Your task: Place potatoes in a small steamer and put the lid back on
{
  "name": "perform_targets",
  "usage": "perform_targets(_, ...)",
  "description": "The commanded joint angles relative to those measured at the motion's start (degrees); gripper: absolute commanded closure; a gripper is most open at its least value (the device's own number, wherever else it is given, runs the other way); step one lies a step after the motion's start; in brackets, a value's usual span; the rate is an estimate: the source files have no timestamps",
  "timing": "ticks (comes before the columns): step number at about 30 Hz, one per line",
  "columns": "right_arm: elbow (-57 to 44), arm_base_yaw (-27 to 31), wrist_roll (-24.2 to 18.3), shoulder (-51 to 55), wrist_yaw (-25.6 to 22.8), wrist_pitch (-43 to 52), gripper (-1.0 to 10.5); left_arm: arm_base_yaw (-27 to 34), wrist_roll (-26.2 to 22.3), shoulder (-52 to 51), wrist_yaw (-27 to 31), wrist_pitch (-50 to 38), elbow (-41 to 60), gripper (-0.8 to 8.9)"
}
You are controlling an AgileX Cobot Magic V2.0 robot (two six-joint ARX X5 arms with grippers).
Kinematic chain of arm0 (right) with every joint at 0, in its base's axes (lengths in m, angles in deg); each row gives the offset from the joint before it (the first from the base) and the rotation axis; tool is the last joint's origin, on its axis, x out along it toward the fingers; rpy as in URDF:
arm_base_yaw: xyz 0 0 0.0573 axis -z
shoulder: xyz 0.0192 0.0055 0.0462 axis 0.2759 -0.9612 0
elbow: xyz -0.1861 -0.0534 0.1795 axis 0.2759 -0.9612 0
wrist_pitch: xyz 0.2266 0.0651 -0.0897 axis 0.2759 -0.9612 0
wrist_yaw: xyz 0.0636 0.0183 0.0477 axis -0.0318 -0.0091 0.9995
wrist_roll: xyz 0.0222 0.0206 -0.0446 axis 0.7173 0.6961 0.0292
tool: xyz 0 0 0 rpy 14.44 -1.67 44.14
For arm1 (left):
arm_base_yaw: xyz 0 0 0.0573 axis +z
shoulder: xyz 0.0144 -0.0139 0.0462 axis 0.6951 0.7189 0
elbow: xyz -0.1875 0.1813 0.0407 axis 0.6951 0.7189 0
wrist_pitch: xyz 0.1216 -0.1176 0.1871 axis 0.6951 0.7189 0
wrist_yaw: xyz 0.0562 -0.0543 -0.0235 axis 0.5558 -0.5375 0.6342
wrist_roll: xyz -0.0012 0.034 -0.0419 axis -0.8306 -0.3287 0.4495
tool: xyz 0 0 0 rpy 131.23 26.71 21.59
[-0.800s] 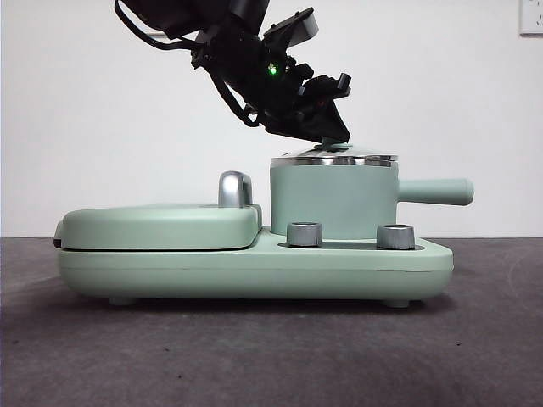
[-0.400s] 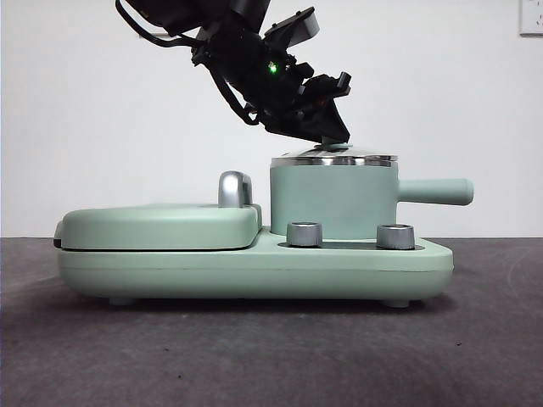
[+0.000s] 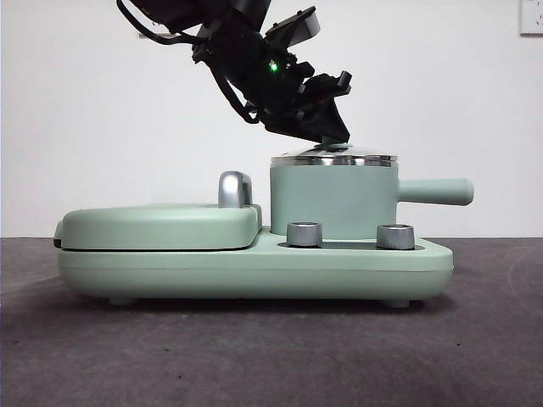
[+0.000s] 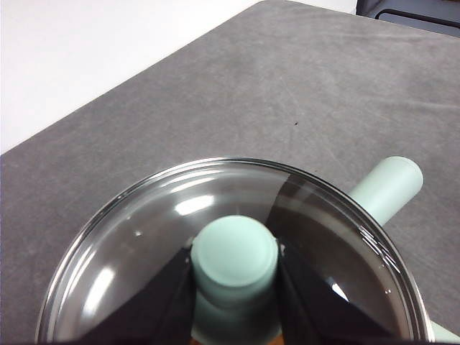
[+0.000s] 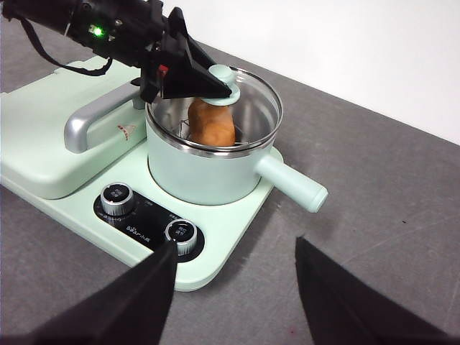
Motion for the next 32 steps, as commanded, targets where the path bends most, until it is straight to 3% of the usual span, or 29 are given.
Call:
perform_targets(1,0.13,-0.35,-0.31,-0.22,-0.15,0.55,6.9,-0.85,-0.70,1.38,0.20,0.39,-1.70,8.05)
perform_targets(27,0.11,-0.35,-0.28,-0.22,-0.15,0.55,6.9,-0.55,1.16,0.72,-0.20,4.66,-3.91,8.04)
perform_targets(32,0.13,-0.35,-0.28,-0.22,-0.15,0.55,6.9,-0.52,1.20,0.72,-0.20,4.66,-3.91,6.33)
